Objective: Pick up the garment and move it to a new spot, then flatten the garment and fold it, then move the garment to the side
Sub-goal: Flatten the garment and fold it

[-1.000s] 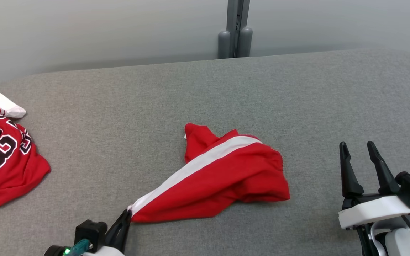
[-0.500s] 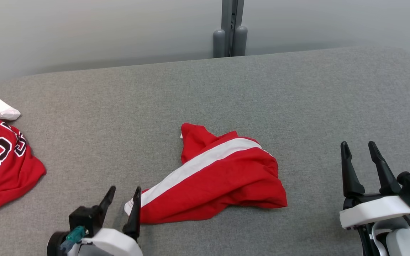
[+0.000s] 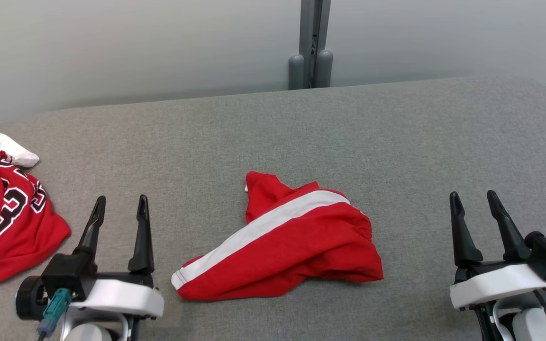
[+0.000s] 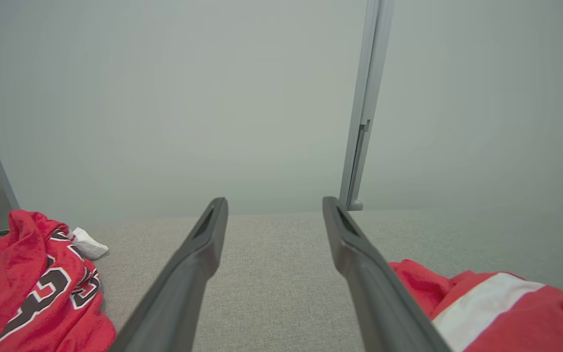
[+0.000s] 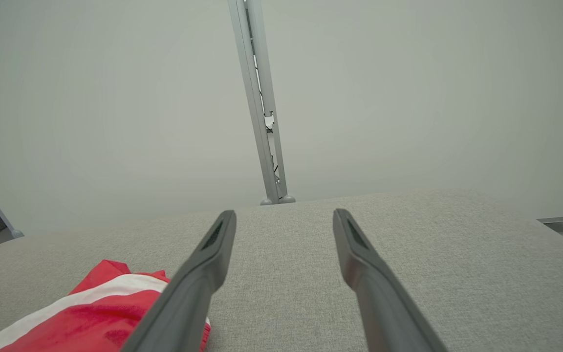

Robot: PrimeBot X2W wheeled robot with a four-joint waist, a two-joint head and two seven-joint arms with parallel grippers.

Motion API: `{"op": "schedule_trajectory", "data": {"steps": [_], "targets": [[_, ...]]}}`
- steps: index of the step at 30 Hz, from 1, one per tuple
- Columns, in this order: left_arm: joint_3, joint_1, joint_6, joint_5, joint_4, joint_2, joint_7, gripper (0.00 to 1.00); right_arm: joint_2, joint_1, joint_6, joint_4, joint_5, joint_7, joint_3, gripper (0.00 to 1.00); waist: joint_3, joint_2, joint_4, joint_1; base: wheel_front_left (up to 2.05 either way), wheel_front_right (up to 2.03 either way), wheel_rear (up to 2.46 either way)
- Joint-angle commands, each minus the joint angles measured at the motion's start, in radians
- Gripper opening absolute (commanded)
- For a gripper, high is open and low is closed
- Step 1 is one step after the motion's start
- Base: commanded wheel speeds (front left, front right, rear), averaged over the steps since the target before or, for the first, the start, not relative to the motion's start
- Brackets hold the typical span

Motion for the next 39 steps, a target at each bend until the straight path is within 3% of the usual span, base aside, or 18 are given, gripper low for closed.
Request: {"op": "schedule_trajectory", "data": {"steps": [1,11,24,39], "targets": [[0.011,0.018,0.008,0.014,-0.009,0.016,-0.004,1.00,-0.006,0.009,0.000,-0.005,-0.008,0.007,-0.001,1.00,-0.005,-0.0001,0.002,0.0000,0.00,0.00,0.00],[0.014,0.057,-0.005,0.013,-0.023,0.064,0.027,1.00,-0.010,0.026,0.000,-0.029,-0.023,0.030,-0.004,1.00,-0.012,-0.0001,0.021,0.0000,0.00,0.00,0.00],[-0.009,0.020,-0.002,0.017,-0.032,0.048,0.039,1.00,-0.022,0.006,0.000,-0.021,-0.025,0.062,-0.024,1.00,0.028,-0.0001,0.065,0.0000,0.00,0.00,0.00],[-0.051,-0.083,-0.032,0.031,0.017,-0.016,0.009,1.00,-0.088,-0.131,0.000,0.192,0.078,0.249,0.124,1.00,0.138,-0.0001,0.173,0.0000,0.00,0.00,0.00]]}}
